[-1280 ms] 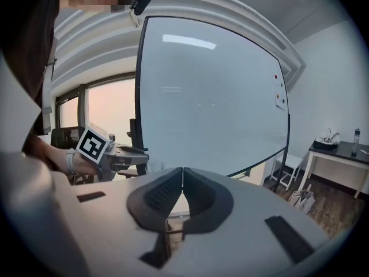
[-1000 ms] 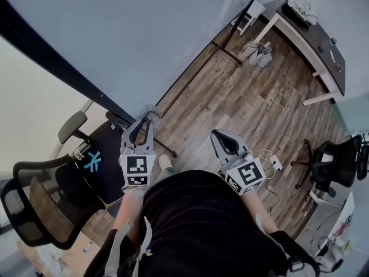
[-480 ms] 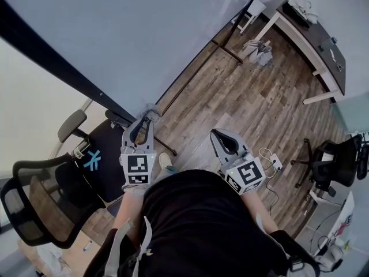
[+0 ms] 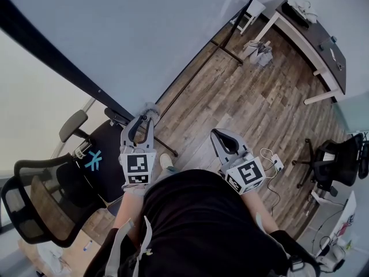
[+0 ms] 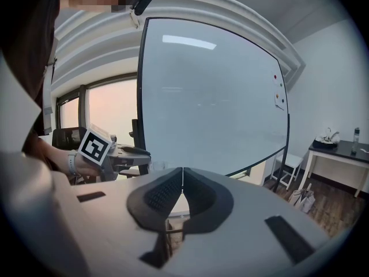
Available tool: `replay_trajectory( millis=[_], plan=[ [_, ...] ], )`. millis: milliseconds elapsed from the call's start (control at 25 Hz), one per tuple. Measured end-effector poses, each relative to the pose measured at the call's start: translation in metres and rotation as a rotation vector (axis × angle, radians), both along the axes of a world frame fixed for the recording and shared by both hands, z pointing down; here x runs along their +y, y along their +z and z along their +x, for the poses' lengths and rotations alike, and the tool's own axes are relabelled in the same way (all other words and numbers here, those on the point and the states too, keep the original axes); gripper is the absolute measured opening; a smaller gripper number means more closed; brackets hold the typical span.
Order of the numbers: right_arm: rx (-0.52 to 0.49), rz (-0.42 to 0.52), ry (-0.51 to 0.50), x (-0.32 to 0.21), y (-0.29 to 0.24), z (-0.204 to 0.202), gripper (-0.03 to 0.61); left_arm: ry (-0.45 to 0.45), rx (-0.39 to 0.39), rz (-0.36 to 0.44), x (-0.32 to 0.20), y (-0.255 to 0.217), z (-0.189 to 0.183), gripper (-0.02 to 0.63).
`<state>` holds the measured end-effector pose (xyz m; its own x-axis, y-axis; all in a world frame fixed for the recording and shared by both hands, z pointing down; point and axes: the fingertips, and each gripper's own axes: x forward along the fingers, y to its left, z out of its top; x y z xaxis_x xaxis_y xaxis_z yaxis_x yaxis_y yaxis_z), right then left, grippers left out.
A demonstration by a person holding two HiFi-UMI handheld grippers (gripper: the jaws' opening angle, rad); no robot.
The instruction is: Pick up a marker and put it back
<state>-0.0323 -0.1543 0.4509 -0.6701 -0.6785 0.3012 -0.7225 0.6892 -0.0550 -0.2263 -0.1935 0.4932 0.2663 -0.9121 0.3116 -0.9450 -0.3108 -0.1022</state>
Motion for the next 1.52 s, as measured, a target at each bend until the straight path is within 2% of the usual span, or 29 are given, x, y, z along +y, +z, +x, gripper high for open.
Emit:
replay_trajectory(
  millis=[320,640,1000,1520],
  plan=[
    [-0.013,0.013,0.014,0.009,-0.006,0.012,0.017,-0.015,-0.014,0.057,0.009,-0.027,0.003,0.101],
    [-0.028,0.026,0.044,0.022,-0.013,0.031,0.017,0.024,-0.011,0.09,0.016,-0.048,0.027,0.101],
    [-0.041,0.037,0.132,0.038,-0.017,0.076,0.017,0.137,0.016,0.095,0.021,-0.056,0.084,0.101],
    [-0.043,0.044,0.316,0.077,-0.017,0.149,0.017,0.338,0.042,0.089,0.029,-0.056,0.176,0.08]
  ],
)
